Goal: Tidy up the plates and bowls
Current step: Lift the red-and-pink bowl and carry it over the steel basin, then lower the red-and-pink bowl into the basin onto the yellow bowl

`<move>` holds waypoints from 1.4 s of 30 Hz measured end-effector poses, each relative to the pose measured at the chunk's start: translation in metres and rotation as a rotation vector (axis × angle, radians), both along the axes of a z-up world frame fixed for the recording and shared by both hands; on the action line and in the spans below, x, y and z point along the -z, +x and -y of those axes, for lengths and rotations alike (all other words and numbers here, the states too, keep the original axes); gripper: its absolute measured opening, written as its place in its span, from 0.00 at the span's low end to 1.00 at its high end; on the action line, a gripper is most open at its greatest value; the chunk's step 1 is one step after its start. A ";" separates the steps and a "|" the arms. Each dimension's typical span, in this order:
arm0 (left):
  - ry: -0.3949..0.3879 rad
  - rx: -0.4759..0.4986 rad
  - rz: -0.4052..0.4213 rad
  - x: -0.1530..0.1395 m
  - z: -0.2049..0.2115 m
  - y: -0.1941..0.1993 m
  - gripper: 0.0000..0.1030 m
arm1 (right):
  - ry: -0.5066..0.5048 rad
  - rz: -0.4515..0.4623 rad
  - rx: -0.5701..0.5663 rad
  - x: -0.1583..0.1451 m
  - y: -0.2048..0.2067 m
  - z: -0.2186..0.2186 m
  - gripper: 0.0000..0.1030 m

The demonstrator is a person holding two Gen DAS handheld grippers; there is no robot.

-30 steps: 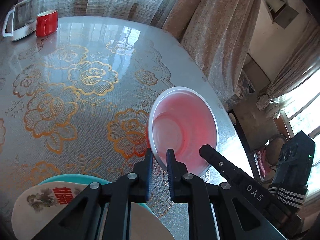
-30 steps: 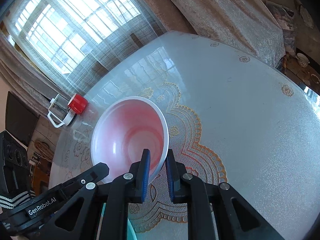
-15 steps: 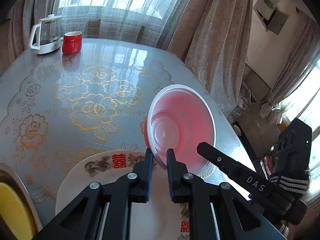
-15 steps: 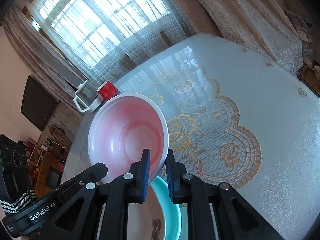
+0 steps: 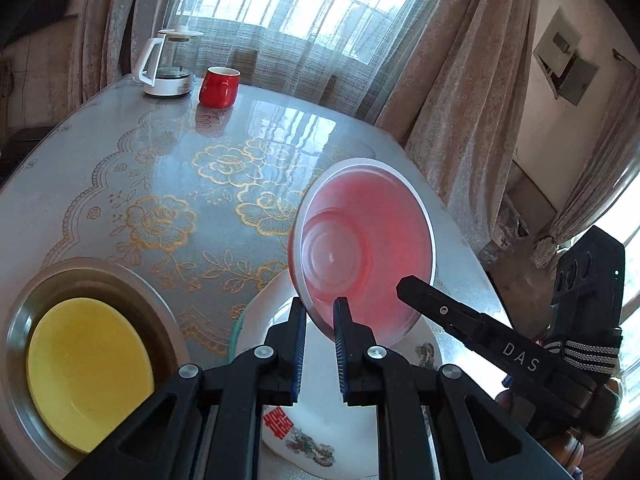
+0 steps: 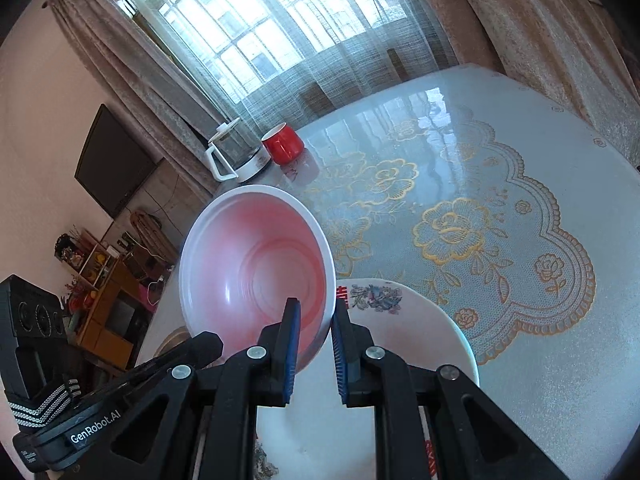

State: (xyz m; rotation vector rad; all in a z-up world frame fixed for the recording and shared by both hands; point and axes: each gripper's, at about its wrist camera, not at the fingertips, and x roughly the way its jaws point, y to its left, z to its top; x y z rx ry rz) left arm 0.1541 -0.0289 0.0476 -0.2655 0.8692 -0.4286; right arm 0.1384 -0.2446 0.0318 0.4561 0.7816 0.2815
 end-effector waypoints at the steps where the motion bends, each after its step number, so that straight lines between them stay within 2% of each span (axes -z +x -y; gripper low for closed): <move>1: 0.000 -0.013 -0.003 0.001 -0.006 -0.002 0.13 | -0.002 -0.001 -0.014 0.001 0.000 -0.006 0.15; 21: -0.043 -0.216 -0.014 0.010 -0.135 -0.057 0.13 | -0.003 -0.035 -0.301 0.010 -0.005 -0.127 0.15; 29: -0.065 -0.258 -0.036 0.017 -0.156 -0.070 0.13 | -0.035 -0.067 -0.359 0.020 -0.008 -0.155 0.15; 42: -0.099 -0.288 -0.103 0.036 -0.173 -0.072 0.13 | -0.062 -0.102 -0.405 0.029 -0.008 -0.170 0.17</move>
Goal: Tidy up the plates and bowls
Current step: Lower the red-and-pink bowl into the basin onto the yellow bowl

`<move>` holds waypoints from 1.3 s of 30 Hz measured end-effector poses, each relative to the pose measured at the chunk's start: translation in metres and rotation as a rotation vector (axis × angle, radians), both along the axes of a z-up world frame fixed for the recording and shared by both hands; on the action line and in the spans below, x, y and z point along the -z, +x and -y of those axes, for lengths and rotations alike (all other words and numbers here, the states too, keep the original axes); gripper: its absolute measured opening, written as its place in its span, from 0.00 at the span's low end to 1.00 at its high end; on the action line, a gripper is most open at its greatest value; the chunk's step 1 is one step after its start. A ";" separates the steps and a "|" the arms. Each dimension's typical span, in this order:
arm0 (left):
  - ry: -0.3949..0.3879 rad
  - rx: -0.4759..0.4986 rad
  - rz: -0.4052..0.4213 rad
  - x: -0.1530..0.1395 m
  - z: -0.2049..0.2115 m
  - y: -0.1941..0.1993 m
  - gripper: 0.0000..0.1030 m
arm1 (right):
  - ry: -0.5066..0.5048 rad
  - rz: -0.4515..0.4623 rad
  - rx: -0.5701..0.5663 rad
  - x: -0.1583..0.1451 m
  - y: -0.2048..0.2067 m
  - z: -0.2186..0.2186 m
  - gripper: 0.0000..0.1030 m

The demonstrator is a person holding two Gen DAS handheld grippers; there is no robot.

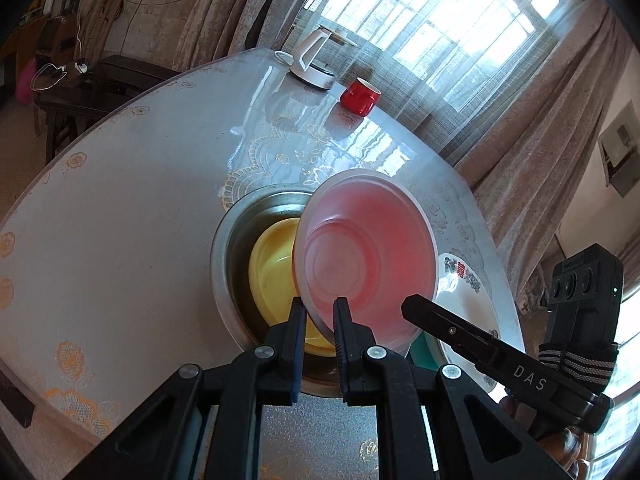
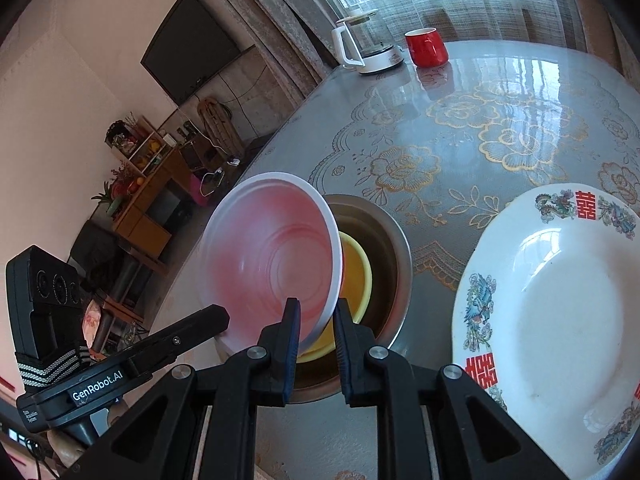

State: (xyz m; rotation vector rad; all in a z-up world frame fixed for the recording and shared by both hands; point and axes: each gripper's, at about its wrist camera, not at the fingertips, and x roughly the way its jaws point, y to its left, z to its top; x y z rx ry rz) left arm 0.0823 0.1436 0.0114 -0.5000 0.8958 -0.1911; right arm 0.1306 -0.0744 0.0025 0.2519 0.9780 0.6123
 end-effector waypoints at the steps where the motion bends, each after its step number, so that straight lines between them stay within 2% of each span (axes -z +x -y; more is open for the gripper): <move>1: 0.001 0.000 -0.003 0.001 0.000 0.001 0.13 | -0.003 0.000 -0.001 0.001 0.000 -0.001 0.17; 15: 0.017 0.000 -0.044 0.015 -0.001 0.005 0.13 | -0.040 -0.017 0.001 0.009 0.000 -0.002 0.23; 25: 0.046 -0.003 -0.060 0.020 -0.001 0.008 0.13 | -0.074 0.013 0.009 0.012 -0.002 -0.001 0.24; 30: 0.084 -0.013 -0.053 0.020 -0.001 0.009 0.13 | -0.102 0.025 0.006 0.014 -0.001 -0.004 0.24; 32: 0.093 -0.020 -0.050 0.019 -0.003 0.009 0.16 | -0.101 0.031 0.003 0.014 -0.001 -0.004 0.21; 39: 0.153 -0.036 0.001 0.014 -0.003 0.005 0.17 | -0.087 0.027 0.013 0.015 -0.001 0.001 0.21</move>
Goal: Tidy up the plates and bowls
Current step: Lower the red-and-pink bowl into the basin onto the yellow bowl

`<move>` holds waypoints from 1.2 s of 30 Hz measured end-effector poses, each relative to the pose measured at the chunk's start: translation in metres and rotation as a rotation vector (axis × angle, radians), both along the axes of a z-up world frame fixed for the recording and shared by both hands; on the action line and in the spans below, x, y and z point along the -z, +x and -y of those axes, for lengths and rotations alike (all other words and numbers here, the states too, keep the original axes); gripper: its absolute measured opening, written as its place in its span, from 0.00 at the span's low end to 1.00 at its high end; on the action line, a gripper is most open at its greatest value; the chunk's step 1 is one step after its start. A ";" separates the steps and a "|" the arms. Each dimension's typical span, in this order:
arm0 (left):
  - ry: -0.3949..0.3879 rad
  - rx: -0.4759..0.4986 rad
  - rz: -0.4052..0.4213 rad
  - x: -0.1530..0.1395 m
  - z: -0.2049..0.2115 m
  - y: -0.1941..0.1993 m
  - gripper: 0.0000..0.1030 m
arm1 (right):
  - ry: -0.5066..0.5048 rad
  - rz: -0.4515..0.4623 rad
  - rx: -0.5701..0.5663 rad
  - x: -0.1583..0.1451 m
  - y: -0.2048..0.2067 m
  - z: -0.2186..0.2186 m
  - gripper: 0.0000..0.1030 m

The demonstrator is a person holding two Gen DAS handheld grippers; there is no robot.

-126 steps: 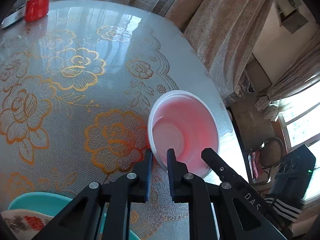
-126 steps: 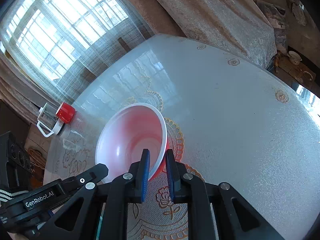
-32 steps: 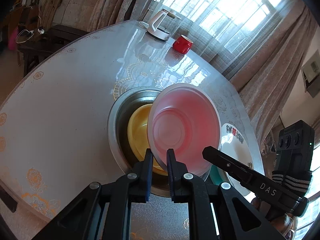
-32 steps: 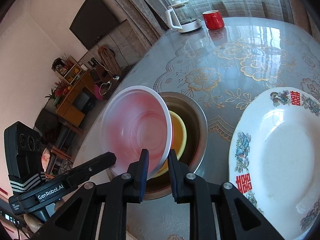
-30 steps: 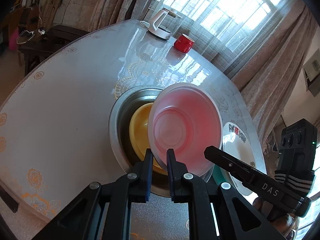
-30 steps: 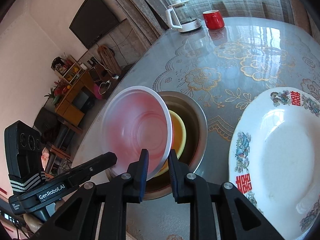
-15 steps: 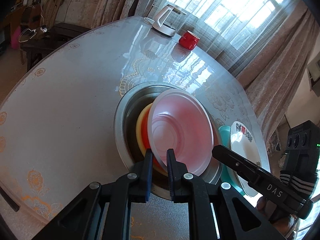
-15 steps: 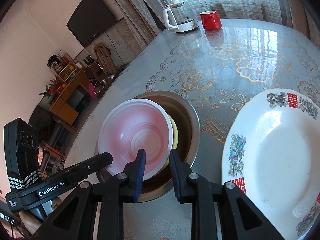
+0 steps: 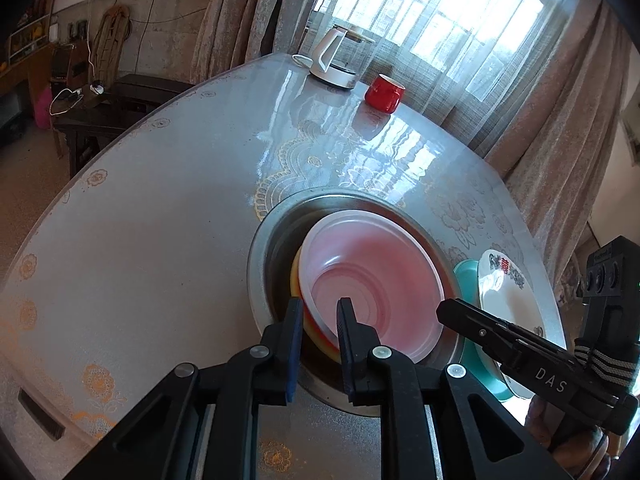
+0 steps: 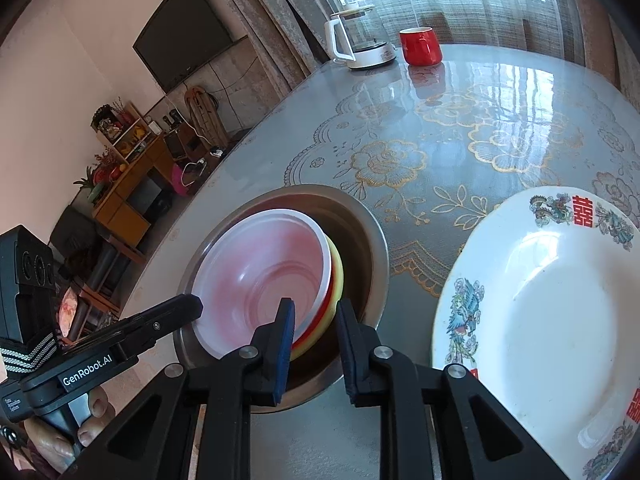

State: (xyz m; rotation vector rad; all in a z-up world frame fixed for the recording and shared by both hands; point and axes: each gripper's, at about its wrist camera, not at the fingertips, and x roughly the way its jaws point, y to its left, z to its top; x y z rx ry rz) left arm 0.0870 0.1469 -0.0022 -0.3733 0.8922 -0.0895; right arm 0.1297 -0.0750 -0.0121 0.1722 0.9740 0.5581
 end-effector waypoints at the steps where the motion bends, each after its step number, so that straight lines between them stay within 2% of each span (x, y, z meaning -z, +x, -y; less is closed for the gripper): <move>1: 0.013 -0.001 0.009 -0.001 0.001 0.000 0.17 | 0.000 0.000 0.001 0.000 0.000 0.000 0.21; 7: 0.083 0.005 0.023 0.001 0.005 -0.001 0.17 | -0.003 0.004 0.000 -0.001 -0.004 -0.002 0.21; 20: 0.127 0.025 0.026 0.004 0.012 0.004 0.17 | -0.114 0.020 -0.048 -0.001 0.000 -0.021 0.20; 29: 0.150 0.025 0.025 0.008 0.016 0.009 0.17 | -0.142 0.050 -0.025 -0.001 0.010 -0.026 0.11; 36: 0.192 0.019 0.035 0.009 0.020 0.011 0.17 | -0.166 0.080 -0.024 -0.002 0.012 -0.029 0.09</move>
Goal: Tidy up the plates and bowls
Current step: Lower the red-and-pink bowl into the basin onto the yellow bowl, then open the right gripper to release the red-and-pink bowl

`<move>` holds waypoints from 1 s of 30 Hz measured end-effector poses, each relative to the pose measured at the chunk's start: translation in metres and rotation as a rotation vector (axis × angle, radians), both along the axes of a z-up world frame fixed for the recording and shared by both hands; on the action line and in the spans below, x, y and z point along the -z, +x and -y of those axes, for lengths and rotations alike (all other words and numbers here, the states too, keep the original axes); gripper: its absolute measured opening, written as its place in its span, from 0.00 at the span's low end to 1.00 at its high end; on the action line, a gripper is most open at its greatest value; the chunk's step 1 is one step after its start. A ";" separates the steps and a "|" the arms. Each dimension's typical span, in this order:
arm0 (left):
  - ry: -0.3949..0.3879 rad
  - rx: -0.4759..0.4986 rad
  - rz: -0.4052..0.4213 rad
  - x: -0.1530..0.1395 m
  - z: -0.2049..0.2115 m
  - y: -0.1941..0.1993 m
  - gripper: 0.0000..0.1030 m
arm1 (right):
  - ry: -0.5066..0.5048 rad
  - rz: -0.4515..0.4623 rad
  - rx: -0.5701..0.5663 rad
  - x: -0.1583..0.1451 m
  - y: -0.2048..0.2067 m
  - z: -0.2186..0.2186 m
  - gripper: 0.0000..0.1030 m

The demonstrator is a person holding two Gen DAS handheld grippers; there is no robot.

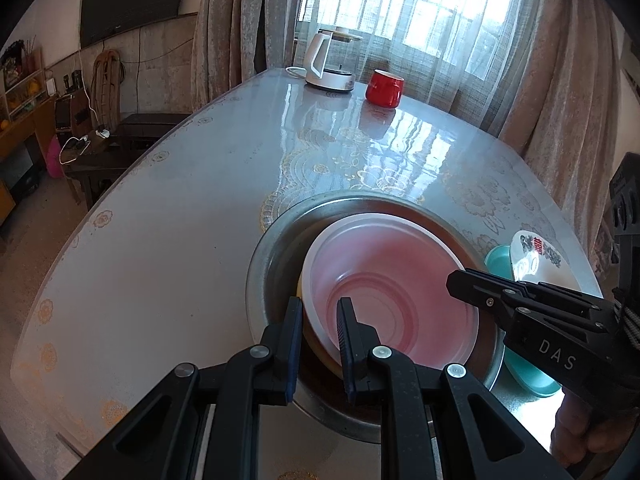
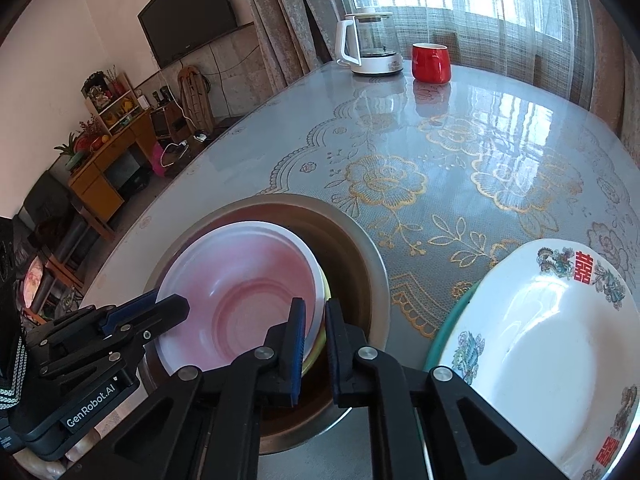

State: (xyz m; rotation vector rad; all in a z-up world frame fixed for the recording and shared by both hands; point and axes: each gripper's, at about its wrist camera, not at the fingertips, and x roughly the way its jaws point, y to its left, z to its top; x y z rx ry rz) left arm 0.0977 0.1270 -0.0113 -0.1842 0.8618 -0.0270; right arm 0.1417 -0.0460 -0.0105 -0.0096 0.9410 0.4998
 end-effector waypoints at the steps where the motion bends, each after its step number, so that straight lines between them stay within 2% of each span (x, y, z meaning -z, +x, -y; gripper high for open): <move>1: 0.002 -0.003 0.001 0.000 0.000 0.000 0.17 | 0.000 0.001 -0.002 0.000 0.000 0.000 0.09; 13: 0.029 -0.008 0.005 0.002 0.003 0.002 0.19 | 0.021 -0.016 -0.007 0.002 0.004 0.002 0.10; 18: 0.035 -0.014 0.006 0.002 0.003 0.001 0.18 | 0.043 -0.029 0.004 0.000 0.002 0.008 0.16; 22: 0.026 -0.022 0.005 0.002 0.002 0.001 0.18 | 0.058 -0.017 0.007 -0.006 -0.006 0.013 0.21; 25: 0.027 -0.025 0.006 0.002 0.002 0.002 0.18 | 0.060 0.006 0.008 -0.011 -0.014 0.015 0.21; 28: 0.032 -0.027 0.010 0.002 0.002 0.002 0.18 | 0.020 0.039 0.004 -0.010 -0.017 0.012 0.21; 30: 0.033 -0.022 0.022 0.001 0.001 0.001 0.18 | 0.037 0.028 0.006 -0.009 -0.017 0.014 0.21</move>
